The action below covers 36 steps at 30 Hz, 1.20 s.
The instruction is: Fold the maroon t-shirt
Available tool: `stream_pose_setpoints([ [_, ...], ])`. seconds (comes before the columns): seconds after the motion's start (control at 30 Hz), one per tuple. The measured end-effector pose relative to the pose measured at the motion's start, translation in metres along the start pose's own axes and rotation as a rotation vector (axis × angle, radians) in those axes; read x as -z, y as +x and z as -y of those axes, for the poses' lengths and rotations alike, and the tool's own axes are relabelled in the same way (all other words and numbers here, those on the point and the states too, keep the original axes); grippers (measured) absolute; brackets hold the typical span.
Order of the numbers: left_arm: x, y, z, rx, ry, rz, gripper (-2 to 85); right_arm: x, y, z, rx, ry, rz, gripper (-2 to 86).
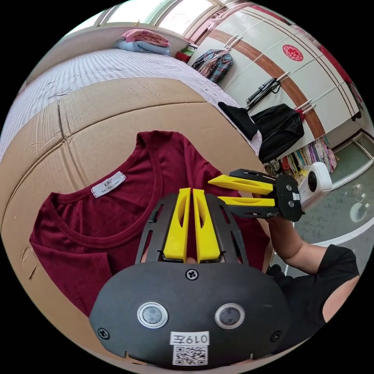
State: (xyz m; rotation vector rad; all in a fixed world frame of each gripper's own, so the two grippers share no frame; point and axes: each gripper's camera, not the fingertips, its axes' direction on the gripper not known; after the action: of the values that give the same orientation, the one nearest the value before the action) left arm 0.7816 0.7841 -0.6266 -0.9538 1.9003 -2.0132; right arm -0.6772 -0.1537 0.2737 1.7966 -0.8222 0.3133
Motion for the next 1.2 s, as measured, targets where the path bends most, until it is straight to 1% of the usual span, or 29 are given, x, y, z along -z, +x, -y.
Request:
stream_pose_setpoints([
  [0.13,-0.014,-0.002,0.002,0.019,-0.029,-0.062,1.4,-0.002,-0.022,-0.013,-0.006,-0.002,0.004,7.9],
  [0.23,-0.025,-0.002,0.007,0.031,-0.045,-0.014,1.5,-0.005,-0.041,-0.020,-0.001,-0.012,-0.012,7.5],
  [0.3,-0.031,-0.005,0.011,0.040,-0.040,-0.058,1.6,-0.003,-0.054,-0.026,0.003,0.000,-0.028,6.4],
  [0.4,-0.030,-0.005,0.017,0.039,-0.012,-0.091,1.7,0.005,-0.080,-0.039,0.013,0.072,-0.083,2.9],
  [0.5,-0.033,-0.002,0.021,0.031,-0.028,-0.047,1.7,0.006,-0.103,-0.051,0.019,0.082,-0.171,2.7],
  [0.57,-0.036,-0.003,0.022,0.039,-0.030,-0.045,1.7,0.009,-0.107,-0.061,-0.034,0.111,-0.223,1.8],
  [0.63,-0.037,-0.004,0.022,0.048,-0.017,-0.073,1.7,0.011,-0.107,-0.066,-0.064,0.109,-0.197,2.7],
  [0.73,-0.040,-0.007,0.026,0.064,-0.002,-0.118,1.6,0.010,-0.120,-0.071,-0.083,0.090,-0.117,7.4],
  [0.8,-0.042,-0.006,0.029,0.063,0.001,-0.120,1.6,0.004,-0.142,-0.074,-0.062,0.082,-0.153,8.4],
  [0.87,-0.045,-0.007,0.032,0.071,0.001,-0.120,1.6,-0.013,-0.179,-0.078,0.018,0.036,-0.269,8.4],
  [0.93,-0.047,-0.009,0.033,0.081,-0.001,-0.126,1.6,-0.024,-0.202,-0.081,0.062,0.005,-0.322,7.6],
  [1.03,-0.051,-0.010,0.036,0.077,-0.015,-0.113,1.7,-0.031,-0.227,-0.087,0.094,-0.013,-0.369,6.4],
  [1.2,-0.062,-0.017,0.037,0.091,-0.039,-0.112,1.7,-0.049,-0.261,-0.098,0.206,-0.113,-0.445,5.8],
])
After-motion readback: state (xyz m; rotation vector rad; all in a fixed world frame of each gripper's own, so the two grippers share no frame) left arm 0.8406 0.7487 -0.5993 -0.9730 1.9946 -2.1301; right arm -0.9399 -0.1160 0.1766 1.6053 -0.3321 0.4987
